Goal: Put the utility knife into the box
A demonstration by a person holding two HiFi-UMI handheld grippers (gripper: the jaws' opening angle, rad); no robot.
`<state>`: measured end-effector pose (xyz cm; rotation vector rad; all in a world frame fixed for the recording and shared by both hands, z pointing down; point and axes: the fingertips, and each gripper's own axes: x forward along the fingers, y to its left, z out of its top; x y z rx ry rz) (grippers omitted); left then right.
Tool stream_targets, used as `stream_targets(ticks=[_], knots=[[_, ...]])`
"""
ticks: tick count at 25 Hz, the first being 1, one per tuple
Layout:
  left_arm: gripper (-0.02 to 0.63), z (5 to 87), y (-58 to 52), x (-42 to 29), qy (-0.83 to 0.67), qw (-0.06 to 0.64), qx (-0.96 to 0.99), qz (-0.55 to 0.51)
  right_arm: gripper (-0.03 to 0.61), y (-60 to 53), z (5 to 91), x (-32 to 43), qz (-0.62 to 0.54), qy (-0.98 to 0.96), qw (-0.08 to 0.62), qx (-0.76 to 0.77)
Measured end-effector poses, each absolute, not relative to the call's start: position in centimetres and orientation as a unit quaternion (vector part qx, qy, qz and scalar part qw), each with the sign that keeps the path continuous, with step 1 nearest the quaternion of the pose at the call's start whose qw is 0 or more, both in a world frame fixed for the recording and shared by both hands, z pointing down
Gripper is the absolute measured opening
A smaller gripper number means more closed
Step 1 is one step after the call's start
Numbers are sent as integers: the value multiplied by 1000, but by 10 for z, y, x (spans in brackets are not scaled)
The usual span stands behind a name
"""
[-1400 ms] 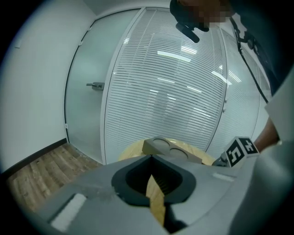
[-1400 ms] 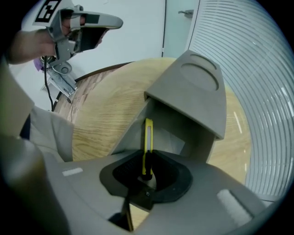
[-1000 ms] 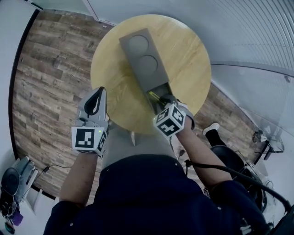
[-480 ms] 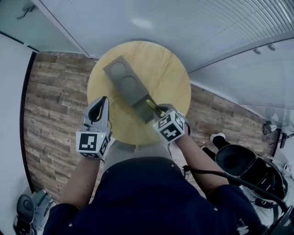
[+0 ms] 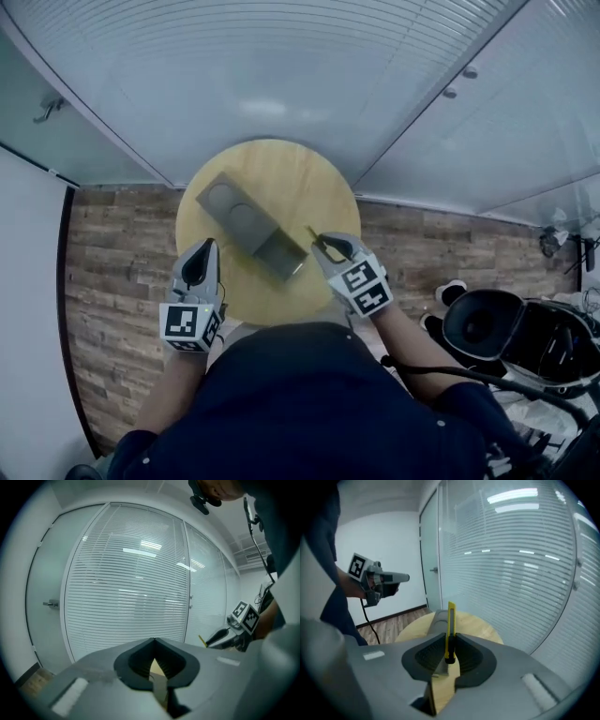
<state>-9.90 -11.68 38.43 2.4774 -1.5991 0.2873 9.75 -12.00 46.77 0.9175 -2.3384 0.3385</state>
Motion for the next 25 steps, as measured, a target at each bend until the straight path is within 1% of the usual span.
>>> stream_targets(ticks=[5, 7, 15, 18, 25], knots=[[3, 360, -113, -92, -528, 77, 841, 89, 74, -110, 405, 126, 66, -900, 185, 389], [3, 355, -116, -87, -528, 71, 842, 85, 74, -107, 388, 137, 50, -902, 150, 403], [3, 333, -116, -79, -526, 34, 847, 70, 74, -106, 364, 150, 15, -892, 114, 438], [3, 332, -111, -87, -537, 33, 840, 68, 74, -106, 363, 151, 8, -891, 119, 439], [3, 338, -101, -103, -564, 33, 822, 71, 74, -113, 366, 154, 18, -889, 108, 445]])
